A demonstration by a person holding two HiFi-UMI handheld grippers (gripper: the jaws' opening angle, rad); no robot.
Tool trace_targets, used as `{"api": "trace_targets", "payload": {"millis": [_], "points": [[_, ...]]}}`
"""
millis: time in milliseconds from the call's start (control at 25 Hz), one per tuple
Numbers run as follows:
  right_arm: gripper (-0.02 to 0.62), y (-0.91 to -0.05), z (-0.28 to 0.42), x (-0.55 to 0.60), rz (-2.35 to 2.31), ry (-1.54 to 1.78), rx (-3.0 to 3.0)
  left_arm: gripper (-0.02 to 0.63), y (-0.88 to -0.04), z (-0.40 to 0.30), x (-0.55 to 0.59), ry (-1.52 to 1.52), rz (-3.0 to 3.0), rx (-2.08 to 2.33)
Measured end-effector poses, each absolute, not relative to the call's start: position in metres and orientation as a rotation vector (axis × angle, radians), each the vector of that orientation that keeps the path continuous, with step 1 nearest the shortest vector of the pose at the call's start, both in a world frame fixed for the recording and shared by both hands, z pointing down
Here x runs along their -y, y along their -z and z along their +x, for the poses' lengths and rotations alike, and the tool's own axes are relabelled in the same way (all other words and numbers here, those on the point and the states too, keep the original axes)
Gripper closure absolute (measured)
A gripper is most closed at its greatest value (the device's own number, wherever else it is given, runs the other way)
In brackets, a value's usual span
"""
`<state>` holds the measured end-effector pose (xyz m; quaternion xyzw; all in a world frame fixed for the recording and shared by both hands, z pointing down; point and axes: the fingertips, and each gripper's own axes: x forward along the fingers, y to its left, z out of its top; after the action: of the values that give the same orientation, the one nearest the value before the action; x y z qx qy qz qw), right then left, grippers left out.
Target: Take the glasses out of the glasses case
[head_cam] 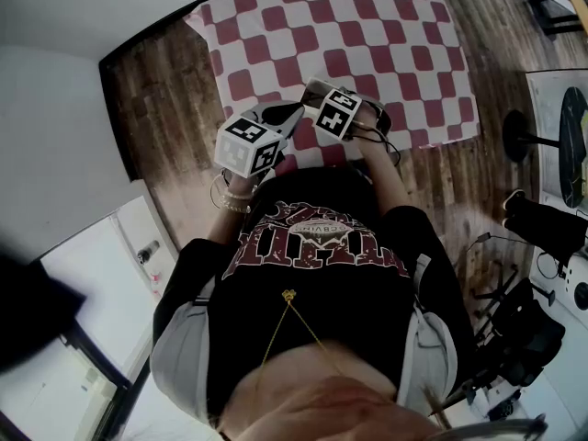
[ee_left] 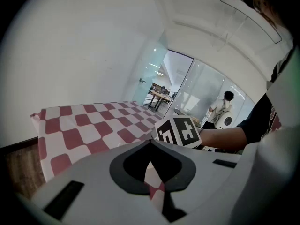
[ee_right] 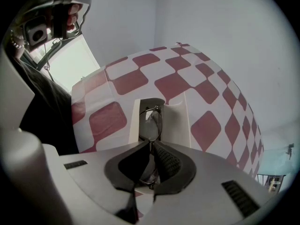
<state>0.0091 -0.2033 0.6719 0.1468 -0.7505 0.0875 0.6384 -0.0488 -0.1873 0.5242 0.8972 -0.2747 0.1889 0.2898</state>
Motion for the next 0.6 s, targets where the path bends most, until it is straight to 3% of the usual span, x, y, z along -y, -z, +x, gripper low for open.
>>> {"api": "trace_targets", "payload": {"millis": [600], "points": [[0.566,-0.6714,0.0093,0.2030,0.353,-0.178,1.737,0.607,-0.5279,-0.0483,0.1859,-0.517,2.389,0.731]]}}
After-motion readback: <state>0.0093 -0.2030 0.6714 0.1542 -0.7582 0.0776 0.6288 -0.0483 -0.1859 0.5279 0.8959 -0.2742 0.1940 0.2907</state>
